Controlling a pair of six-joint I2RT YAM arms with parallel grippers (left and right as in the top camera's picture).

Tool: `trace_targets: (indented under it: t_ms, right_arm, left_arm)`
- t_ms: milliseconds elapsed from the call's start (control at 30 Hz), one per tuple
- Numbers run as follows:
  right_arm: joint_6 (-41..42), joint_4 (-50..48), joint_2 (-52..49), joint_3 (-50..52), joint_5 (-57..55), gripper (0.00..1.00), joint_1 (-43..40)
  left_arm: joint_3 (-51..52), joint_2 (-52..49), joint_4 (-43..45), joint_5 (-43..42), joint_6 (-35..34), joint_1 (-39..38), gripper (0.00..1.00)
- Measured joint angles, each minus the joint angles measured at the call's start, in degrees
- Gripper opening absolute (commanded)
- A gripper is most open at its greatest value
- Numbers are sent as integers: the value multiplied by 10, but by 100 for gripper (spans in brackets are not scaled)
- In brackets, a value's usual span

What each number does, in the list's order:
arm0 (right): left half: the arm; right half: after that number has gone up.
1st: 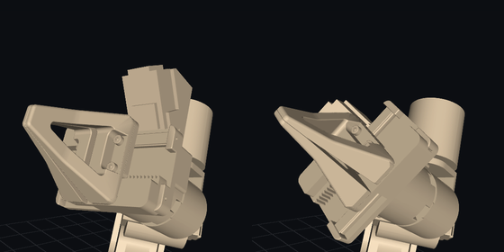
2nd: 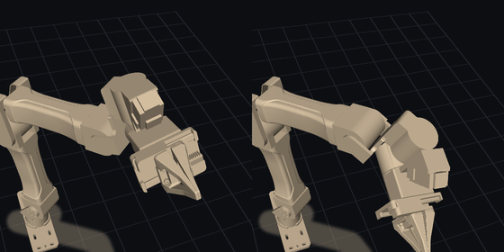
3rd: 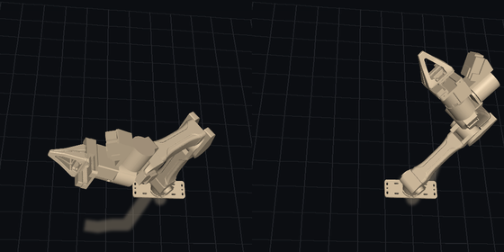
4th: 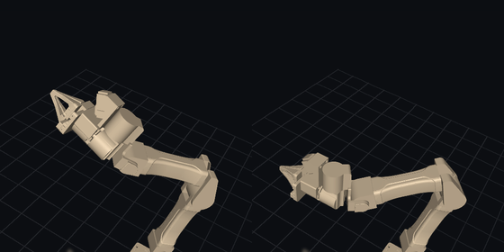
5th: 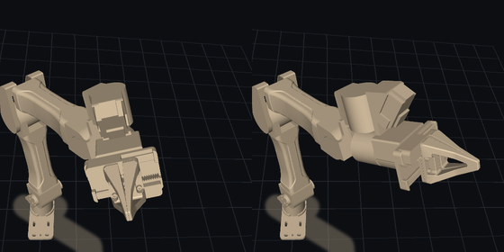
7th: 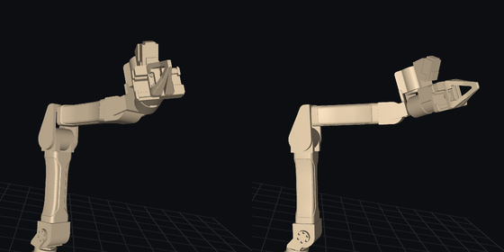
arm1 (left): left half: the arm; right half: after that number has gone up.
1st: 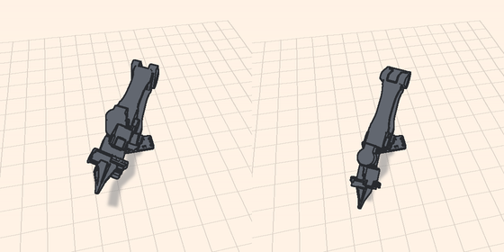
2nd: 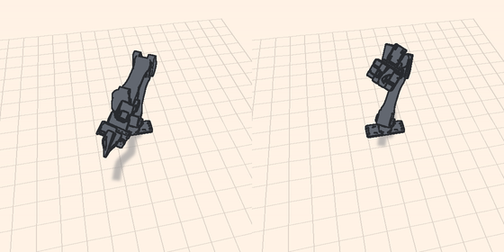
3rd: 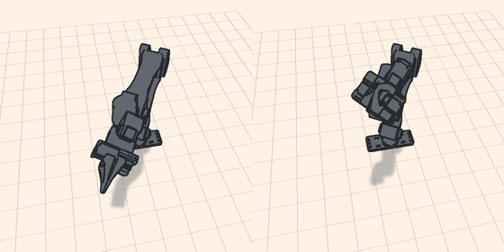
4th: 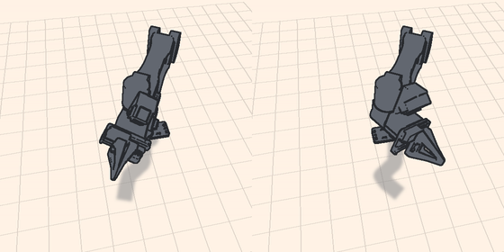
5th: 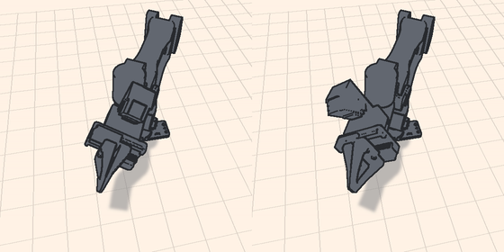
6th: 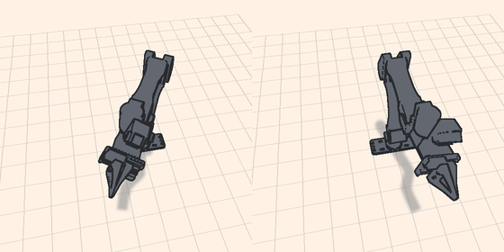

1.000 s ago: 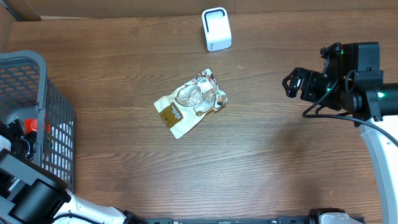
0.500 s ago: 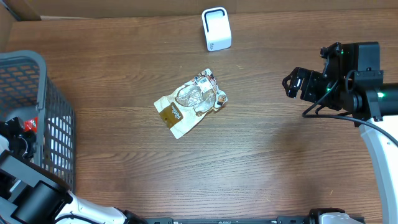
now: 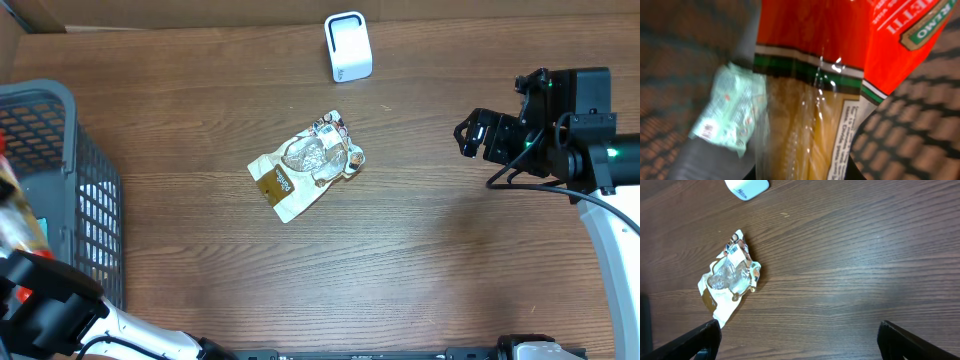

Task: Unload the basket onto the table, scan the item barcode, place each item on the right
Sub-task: 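Carry the red-topped pasta pack out and lay it beside the bag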

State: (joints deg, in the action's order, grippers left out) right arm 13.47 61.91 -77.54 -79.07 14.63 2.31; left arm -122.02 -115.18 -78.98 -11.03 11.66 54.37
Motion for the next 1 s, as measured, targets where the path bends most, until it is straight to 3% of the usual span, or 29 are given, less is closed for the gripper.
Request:
trace_targets:
  t_ms: [300,500,767,1000]
  right_arm:
    - [0,0,0,0,0,100,0]
    - [0,0,0,0,0,100,0]
    - [0,0,0,0,0,100,0]
    - [0,0,0,0,0,100,0]
  left_arm:
    - [-281,0,-82,-101,-2,-47,4]
    - [-403,31,-159,-158,-2,-169,4]
    - [-419,79,-181,-157,-22,-420,4]
    - [-313,51,-180,-86,-83,-624,4]
